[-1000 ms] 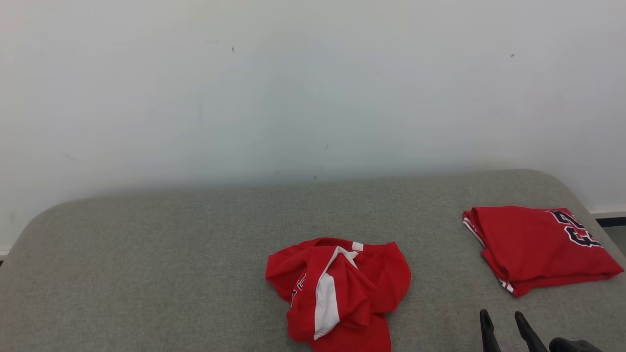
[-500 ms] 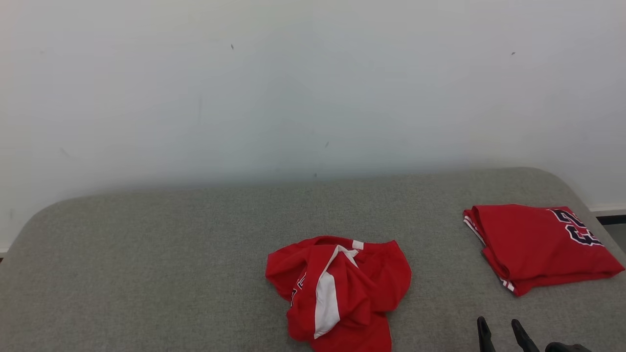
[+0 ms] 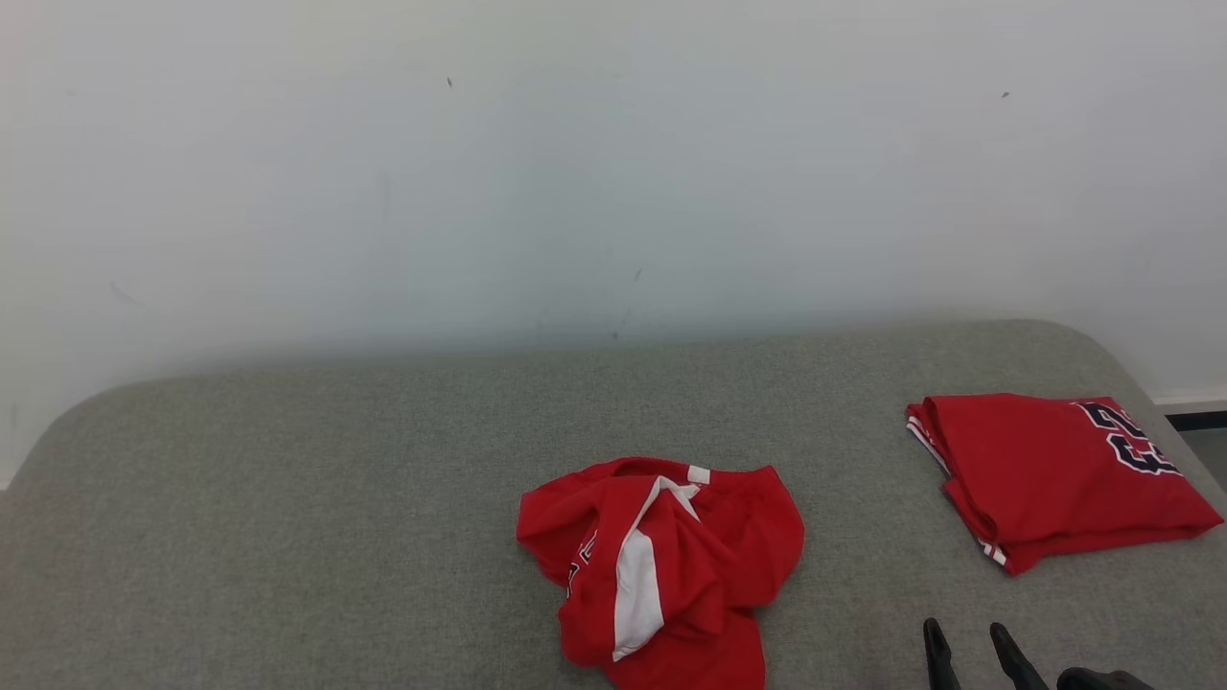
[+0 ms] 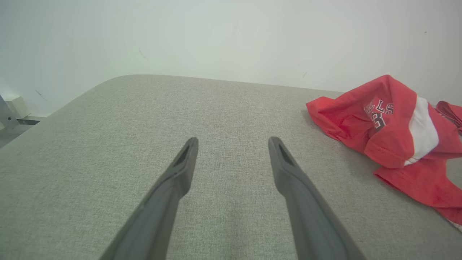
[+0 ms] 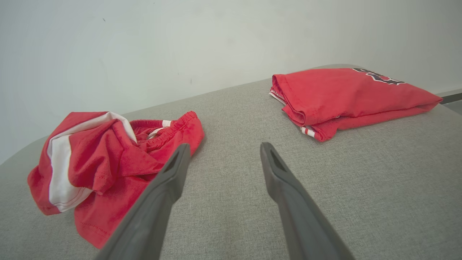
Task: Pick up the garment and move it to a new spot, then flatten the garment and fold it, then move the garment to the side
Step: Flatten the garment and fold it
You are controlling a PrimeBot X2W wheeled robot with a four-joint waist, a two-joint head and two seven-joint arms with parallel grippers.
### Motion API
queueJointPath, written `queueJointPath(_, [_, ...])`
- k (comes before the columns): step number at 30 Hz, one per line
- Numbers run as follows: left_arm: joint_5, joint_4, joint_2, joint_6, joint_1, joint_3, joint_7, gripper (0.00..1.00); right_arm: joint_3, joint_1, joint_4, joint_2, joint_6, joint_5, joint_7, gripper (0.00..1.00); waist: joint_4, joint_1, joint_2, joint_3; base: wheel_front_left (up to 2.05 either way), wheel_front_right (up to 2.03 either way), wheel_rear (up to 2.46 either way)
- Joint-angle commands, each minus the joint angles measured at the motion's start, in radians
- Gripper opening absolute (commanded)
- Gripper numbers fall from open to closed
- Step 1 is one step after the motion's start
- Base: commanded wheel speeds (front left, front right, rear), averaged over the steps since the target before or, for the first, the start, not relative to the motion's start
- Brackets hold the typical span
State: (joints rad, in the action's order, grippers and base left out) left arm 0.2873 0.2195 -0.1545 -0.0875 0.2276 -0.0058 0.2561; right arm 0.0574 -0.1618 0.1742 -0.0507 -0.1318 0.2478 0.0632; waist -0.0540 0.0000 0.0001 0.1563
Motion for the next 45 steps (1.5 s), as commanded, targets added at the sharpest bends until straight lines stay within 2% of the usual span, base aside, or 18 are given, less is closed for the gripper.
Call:
queueJointPath(1, [-0.004, -0.004, 0.002, 0.004, 0.010, -0.002, 0.000, 1.00, 0.000, 0.010, 0.001, 0.001, 0.002, 0.008, 0.004, 1.00, -0.001, 0.0000, -0.0001, -0.001, 0.00, 0.00, 0.00])
queueJointPath(8, [0.017, -0.029, -0.006, -0.010, -0.059, -0.030, -0.056, 1.00, -0.010, 0.018, -0.008, 0.001, 0.002, 0.008, 0.001, 1.00, -0.022, 0.0000, -0.0001, -0.017, 0.00, 0.00, 0.00])
queueJointPath(15, [0.007, -0.001, -0.034, -0.035, -0.319, -0.143, -0.170, 1.00, -0.033, 0.042, -0.036, 0.001, 0.002, -0.009, -0.018, 1.00, -0.079, 0.0000, -0.0001, -0.068, 0.00, 0.00, 0.00])
queueJointPath(23, [0.054, 0.273, -0.018, -0.042, -0.633, -0.276, -0.296, 1.00, -0.069, 0.078, -0.081, 0.001, 0.002, -0.033, -0.048, 1.00, -0.195, 0.0000, -0.0001, -0.168, 0.00, 0.00, 0.00])
queueJointPath(29, [0.101, 0.523, 0.001, -0.041, -0.795, -0.293, -0.376, 1.00, -0.113, 0.111, -0.112, 0.001, 0.002, -0.031, -0.057, 1.00, -0.303, 0.0000, -0.0001, -0.261, 0.00, 0.00, 0.00])
queueJointPath(35, [0.072, 0.693, -0.021, 0.002, -0.955, -0.298, -0.419, 1.00, -0.154, 0.143, -0.117, 0.001, 0.002, -0.002, -0.032, 1.00, -0.393, 0.0000, -0.0001, -0.361, 0.00, 0.00, 0.00])
queueJointPath(42, [0.055, 0.817, -0.035, 0.051, -1.032, -0.307, -0.473, 1.00, -0.170, 0.157, -0.099, 0.001, 0.002, 0.013, -0.004, 1.00, -0.429, 0.0000, -0.0001, -0.394, 0.00, 0.00, 0.00])
queueJointPath(43, [0.052, 0.832, -0.035, 0.058, -1.036, -0.312, -0.480, 0.78, -0.168, 0.159, -0.096, 0.001, 0.002, 0.014, -0.001, 1.00, -0.430, 0.0000, -0.0001, -0.393, 0.00, 0.00, 0.00])
queueJointPath(44, [0.052, 0.837, -0.034, 0.061, -1.040, -0.312, -0.464, 0.30, -0.165, 0.160, -0.093, 0.001, 0.002, 0.014, 0.000, 1.00, -0.429, 0.0000, -0.0001, -0.391, 0.00, 0.00, 0.00])
queueJointPath(45, [0.048, 0.842, -0.033, 0.061, -1.043, -0.315, -0.452, 0.00, -0.163, 0.161, -0.090, 0.001, 0.002, 0.014, 0.001, 1.00, -0.426, 0.0000, -0.0001, -0.388, 0.00, 0.00, 0.00])
